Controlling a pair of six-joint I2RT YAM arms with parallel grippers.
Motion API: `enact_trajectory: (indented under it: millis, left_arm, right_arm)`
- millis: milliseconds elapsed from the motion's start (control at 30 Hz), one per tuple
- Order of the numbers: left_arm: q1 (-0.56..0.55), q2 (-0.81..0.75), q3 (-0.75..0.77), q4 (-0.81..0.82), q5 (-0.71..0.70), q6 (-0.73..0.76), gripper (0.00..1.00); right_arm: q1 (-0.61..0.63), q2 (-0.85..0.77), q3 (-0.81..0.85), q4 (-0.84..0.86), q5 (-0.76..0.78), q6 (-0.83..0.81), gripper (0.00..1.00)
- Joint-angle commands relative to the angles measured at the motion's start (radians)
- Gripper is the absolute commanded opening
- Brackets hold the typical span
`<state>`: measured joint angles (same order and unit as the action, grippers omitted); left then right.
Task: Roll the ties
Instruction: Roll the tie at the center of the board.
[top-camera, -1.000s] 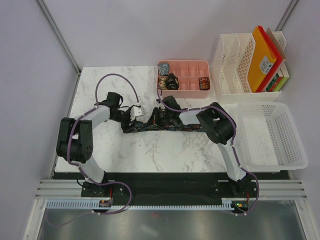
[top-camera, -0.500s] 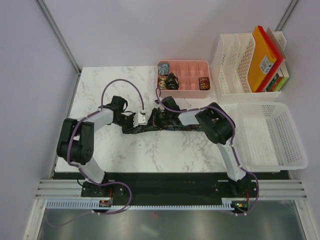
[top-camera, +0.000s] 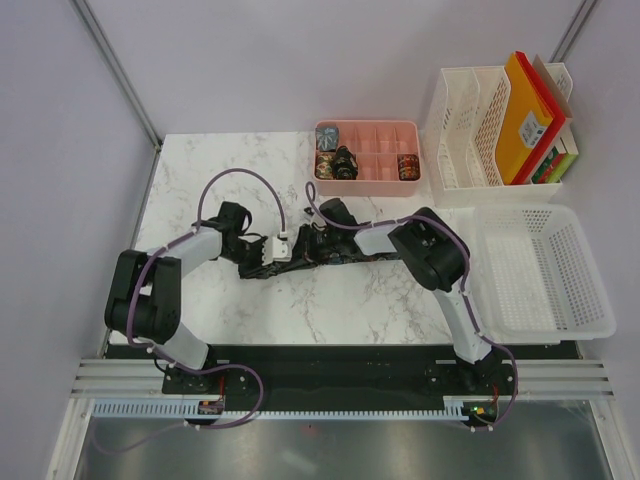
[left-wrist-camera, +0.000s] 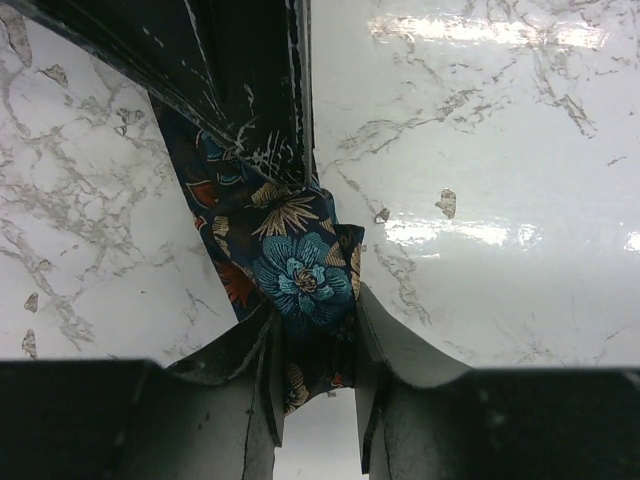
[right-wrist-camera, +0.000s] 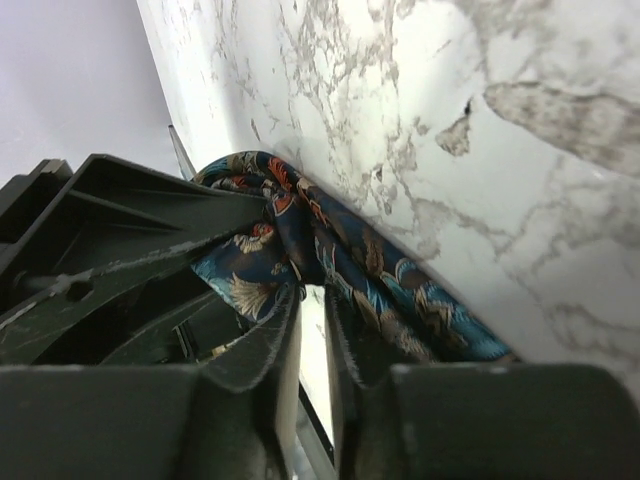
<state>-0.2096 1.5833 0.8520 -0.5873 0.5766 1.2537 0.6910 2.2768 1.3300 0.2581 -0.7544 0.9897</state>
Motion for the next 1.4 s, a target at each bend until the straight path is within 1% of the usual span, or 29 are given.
enact_trajectory:
  millis: [0, 33, 133, 267, 367, 533, 800, 900, 1000, 1033, 1100, 1133, 1233, 1367]
  left_arm:
    - [-0.002, 0.043, 0.022, -0.029, -0.032, -0.011, 0.28]
    - [-0.001, 0.049, 0.027, -0.031, -0.029, -0.014, 0.28]
    - [-0.002, 0.061, 0.041, -0.039, -0.027, -0.023, 0.28]
    - [-0.001, 0.078, 0.053, -0.045, -0.026, -0.025, 0.28]
    - [-0.001, 0.093, 0.071, -0.049, -0.017, -0.042, 0.28]
    - [-0.002, 0.095, 0.078, -0.051, -0.017, -0.043, 0.29]
    - [-0.002, 0.099, 0.082, -0.057, -0.017, -0.036, 0.30]
    - [-0.002, 0.109, 0.091, -0.059, -0.015, -0.045, 0.32]
    - [-0.001, 0.112, 0.094, -0.059, -0.012, -0.051, 0.33]
    - [-0.001, 0.110, 0.094, -0.059, -0.009, -0.054, 0.34]
    - [-0.002, 0.109, 0.097, -0.059, -0.009, -0.060, 0.38]
    - [-0.001, 0.107, 0.099, -0.060, -0.009, -0.062, 0.39]
    - [0.009, 0.086, 0.102, -0.060, -0.004, -0.082, 0.48]
    - [0.055, 0.043, 0.101, -0.060, 0.034, -0.091, 0.54]
  right_arm:
    - [-0.031, -0.071, 0.021, -0.079, 0.014, -0.063, 0.27]
    - [-0.033, -0.077, 0.027, -0.082, 0.006, -0.066, 0.28]
    - [-0.033, -0.103, 0.032, -0.071, -0.006, -0.075, 0.34]
    - [-0.025, -0.128, 0.015, -0.023, -0.011, -0.075, 0.46]
    - [-0.015, -0.106, 0.029, -0.023, -0.011, -0.074, 0.48]
    - [0.005, -0.053, 0.052, 0.007, -0.011, -0.037, 0.47]
    - [0.019, -0.014, 0.095, 0.004, 0.013, -0.045, 0.48]
    - [0.022, 0.010, 0.106, -0.005, 0.015, -0.051, 0.45]
    - [0.025, 0.026, 0.106, -0.006, 0.018, -0.056, 0.36]
    - [0.024, 0.032, 0.106, -0.010, 0.024, -0.057, 0.29]
    - [0.022, 0.038, 0.107, -0.013, 0.027, -0.066, 0.21]
    - [0.024, 0.046, 0.107, -0.017, 0.036, -0.066, 0.12]
    - [0.010, 0.055, 0.107, -0.034, 0.044, -0.080, 0.00]
    - [-0.013, 0.064, 0.106, -0.071, 0.061, -0.117, 0.00]
